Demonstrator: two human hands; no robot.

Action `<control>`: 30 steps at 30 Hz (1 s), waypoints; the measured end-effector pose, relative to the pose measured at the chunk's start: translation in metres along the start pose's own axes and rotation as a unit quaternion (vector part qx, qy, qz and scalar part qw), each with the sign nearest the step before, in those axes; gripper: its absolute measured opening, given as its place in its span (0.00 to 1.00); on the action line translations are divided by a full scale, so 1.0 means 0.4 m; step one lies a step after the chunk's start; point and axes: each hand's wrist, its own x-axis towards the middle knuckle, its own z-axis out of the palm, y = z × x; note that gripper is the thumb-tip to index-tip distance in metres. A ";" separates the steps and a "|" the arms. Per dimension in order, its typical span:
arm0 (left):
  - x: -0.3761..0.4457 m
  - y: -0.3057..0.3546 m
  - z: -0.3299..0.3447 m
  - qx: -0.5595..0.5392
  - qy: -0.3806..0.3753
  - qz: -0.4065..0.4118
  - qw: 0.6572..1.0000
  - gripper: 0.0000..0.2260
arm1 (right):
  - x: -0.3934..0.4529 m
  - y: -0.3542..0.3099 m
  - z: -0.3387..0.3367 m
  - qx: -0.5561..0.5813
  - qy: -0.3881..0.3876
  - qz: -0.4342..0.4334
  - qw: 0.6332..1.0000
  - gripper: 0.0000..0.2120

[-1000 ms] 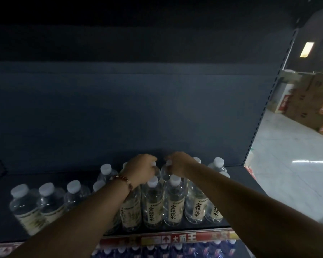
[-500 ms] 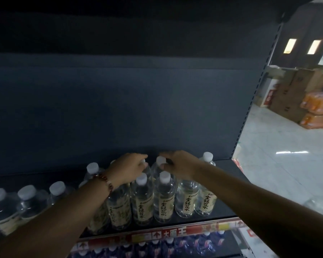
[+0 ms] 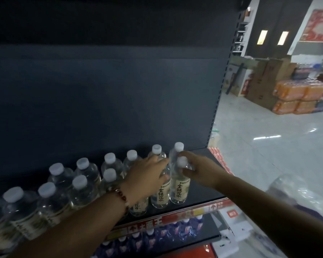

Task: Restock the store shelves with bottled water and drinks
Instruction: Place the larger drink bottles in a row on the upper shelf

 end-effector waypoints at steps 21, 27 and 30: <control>0.045 0.009 -0.039 -0.033 0.065 -0.102 0.992 0.21 | 0.102 0.046 -0.036 0.102 0.048 -0.085 0.990 0.10; 0.162 -0.017 -0.037 0.000 -0.006 -0.154 0.988 0.14 | 0.228 0.007 -0.069 0.030 0.013 -0.012 0.999 0.16; 0.185 -0.035 -0.027 -0.042 -0.058 -0.180 0.981 0.14 | 0.273 0.013 -0.063 -0.026 -0.041 0.009 0.999 0.12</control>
